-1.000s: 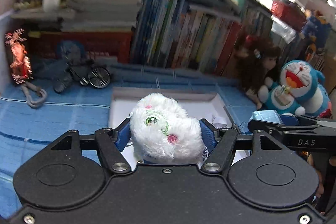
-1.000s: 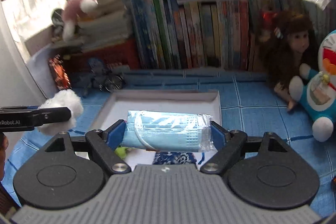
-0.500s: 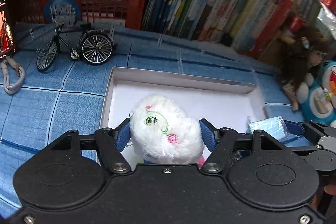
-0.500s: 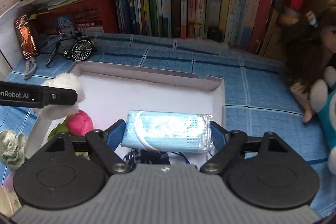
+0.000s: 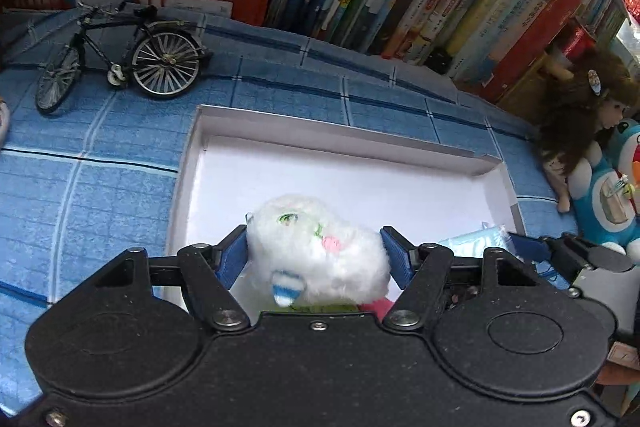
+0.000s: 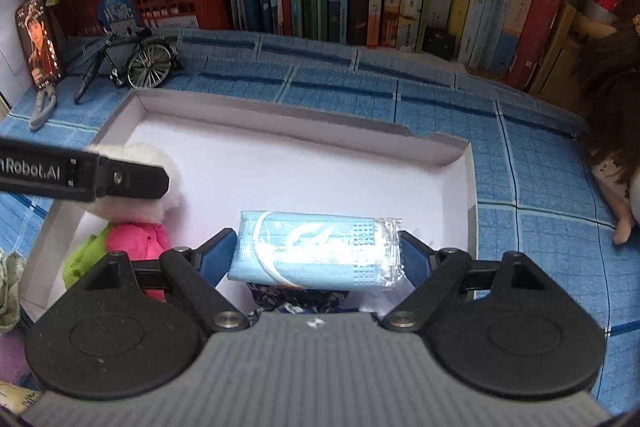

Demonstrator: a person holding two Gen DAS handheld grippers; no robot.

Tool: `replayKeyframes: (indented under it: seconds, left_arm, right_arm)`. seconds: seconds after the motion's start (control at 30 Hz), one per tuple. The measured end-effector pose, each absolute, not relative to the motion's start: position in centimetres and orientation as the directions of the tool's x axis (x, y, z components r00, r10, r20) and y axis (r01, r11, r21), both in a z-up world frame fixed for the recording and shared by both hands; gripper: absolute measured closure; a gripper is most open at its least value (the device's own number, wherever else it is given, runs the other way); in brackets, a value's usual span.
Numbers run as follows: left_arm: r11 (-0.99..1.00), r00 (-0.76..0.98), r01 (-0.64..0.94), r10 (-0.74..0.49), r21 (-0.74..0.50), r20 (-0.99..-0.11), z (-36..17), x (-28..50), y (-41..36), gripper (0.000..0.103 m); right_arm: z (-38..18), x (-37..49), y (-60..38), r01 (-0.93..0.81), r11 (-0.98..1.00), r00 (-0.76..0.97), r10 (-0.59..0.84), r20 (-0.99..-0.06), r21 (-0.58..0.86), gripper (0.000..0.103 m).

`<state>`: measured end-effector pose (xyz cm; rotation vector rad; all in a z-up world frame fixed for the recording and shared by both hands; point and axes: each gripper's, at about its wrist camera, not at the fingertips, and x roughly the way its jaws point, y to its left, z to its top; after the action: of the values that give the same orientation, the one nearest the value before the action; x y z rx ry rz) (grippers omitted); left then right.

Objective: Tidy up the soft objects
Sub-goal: 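Lower the plush into the tray and open the left tool while the right tool releases the mask packet, then move the left tool to the green checked cloth while the right tool moves to the white foam block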

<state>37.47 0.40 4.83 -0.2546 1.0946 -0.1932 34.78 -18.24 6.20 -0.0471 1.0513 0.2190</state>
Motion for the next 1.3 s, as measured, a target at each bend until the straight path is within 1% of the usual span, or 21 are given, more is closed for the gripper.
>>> replayKeyframes:
  seconds: [0.17, 0.23, 0.3, 0.5, 0.77, 0.87, 1.03, 1.3]
  left_arm:
    - [0.951, 0.443, 0.035, -0.291, -0.308, -0.848, 4.4, 37.7, -0.1, 0.03]
    - [0.95, 0.446, 0.038, -0.294, -0.31, -0.845, 4.6, 37.6, -0.3, 0.027]
    - [0.946, 0.453, 0.044, -0.304, -0.32, -0.838, 5.0, 37.4, -0.3, 0.022]
    - [0.95, 0.493, 0.074, -0.3, -0.304, -0.817, 6.6, 36.0, -0.6, 0.017]
    - [0.956, 0.54, 0.133, -0.292, -0.262, -0.79, 9.5, 32.3, -0.8, 0.014]
    - [0.957, 0.565, 0.165, -0.29, -0.238, -0.772, 10.7, 30.5, -0.8, 0.014]
    - [0.951, 0.588, 0.188, -0.309, -0.245, -0.747, 12.2, 27.2, -0.5, 0.013]
    - [0.948, 0.619, 0.219, -0.319, -0.232, -0.718, 13.1, 22.5, 0.5, 0.012]
  right_arm:
    - [6.8, 34.6, -19.3, -0.173, 0.98, 0.492, 0.17, -0.854, 0.096, 0.009]
    - [7.2, 34.5, -19.5, -0.168, 0.981, 0.499, 0.167, -0.85, 0.094, 0.005]
    - [7.8, 34.4, -19.7, -0.165, 0.981, 0.504, 0.176, -0.846, 0.106, 0.005]
    - [9.4, 33.3, -19.6, -0.169, 0.977, 0.53, 0.199, -0.824, 0.128, 0.004]
    - [11.6, 30.0, -19.8, -0.182, 0.974, 0.576, 0.217, -0.788, 0.135, 0.003]
    - [12.6, 28.5, -19.9, -0.184, 0.977, 0.601, 0.201, -0.774, 0.111, 0.003]
    - [14.1, 25.8, -20.3, -0.196, 0.977, 0.644, 0.19, -0.741, 0.08, 0.002]
    - [15.7, 21.0, -21.7, -0.214, 0.975, 0.715, 0.202, -0.669, 0.065, 0.0]
